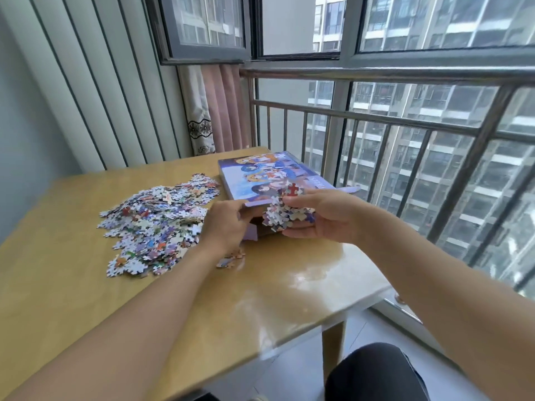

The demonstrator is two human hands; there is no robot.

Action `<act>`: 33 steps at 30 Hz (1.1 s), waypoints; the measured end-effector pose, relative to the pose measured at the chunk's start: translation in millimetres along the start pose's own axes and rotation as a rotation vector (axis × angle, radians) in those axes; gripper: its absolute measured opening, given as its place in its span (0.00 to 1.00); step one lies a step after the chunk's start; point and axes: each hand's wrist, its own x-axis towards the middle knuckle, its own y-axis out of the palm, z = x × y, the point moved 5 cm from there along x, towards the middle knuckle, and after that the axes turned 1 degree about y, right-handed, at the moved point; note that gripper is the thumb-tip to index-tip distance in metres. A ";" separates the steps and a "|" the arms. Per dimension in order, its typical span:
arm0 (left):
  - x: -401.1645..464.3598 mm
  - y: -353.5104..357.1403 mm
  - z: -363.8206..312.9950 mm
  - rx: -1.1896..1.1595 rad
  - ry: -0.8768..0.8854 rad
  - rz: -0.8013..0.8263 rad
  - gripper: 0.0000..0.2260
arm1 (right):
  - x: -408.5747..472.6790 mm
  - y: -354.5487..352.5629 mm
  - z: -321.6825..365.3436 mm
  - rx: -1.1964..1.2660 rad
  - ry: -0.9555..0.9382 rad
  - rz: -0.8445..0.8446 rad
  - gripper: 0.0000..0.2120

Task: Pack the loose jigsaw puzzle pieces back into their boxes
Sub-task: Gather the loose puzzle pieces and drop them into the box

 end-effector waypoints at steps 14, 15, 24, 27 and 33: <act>44.9 -43.3 -36.4 -0.068 -0.074 -0.136 0.12 | 30.6 -8.2 2.6 0.346 0.210 -0.182 0.12; 46.4 -44.3 -36.4 -0.072 -0.072 -0.138 0.12 | 34.2 -6.4 7.3 0.352 0.214 -0.189 0.12; 56.2 -56.2 -41.7 -0.172 -0.056 -0.138 0.10 | 64.1 -2.4 43.2 0.171 0.206 -0.267 0.17; 62.4 -61.2 -43.2 -0.215 -0.062 -0.144 0.10 | 77.7 1.9 53.9 0.190 0.146 -0.254 0.19; 73.8 -68.0 -49.5 -0.245 -0.033 -0.129 0.09 | 69.6 -2.2 79.3 0.020 -0.027 -0.205 0.17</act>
